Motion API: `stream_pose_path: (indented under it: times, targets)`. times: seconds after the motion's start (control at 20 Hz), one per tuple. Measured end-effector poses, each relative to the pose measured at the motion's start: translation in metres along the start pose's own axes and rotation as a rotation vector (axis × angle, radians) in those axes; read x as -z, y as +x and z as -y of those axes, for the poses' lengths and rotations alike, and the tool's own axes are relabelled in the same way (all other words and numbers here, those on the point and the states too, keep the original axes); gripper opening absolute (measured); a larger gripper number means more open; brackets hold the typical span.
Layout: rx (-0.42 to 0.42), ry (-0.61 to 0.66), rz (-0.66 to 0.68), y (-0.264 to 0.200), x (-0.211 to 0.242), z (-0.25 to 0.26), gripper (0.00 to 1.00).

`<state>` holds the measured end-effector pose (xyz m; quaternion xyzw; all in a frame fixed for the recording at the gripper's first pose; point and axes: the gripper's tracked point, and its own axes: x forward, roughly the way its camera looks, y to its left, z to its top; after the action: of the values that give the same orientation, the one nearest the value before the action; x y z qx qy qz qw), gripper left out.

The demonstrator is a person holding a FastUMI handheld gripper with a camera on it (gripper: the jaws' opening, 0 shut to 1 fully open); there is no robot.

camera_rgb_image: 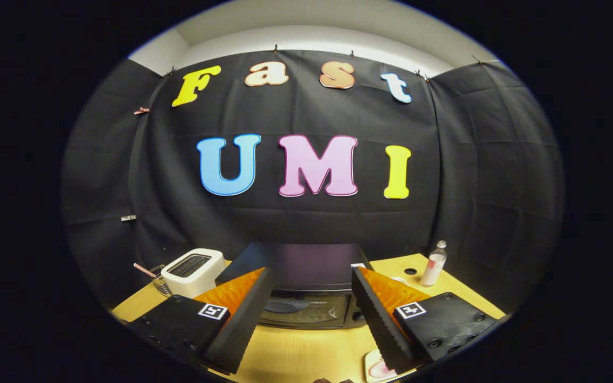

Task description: Open the toaster oven, put the food inside, and close the toaster oven door.

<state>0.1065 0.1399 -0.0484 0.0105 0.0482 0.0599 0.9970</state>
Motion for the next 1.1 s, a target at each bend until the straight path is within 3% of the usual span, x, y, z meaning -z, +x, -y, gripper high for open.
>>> stream_pose_path:
  times: [0.55, 0.85, 1.1]
  targets:
    - [0.013, -0.012, -0.206, 0.085, 0.092, -0.035, 0.99]
    - [-0.015, 0.011, -0.255, 0.099, 0.111, -0.042, 0.99]
    - [-0.03, -0.005, -0.281, 0.083, 0.117, -0.049, 1.0]
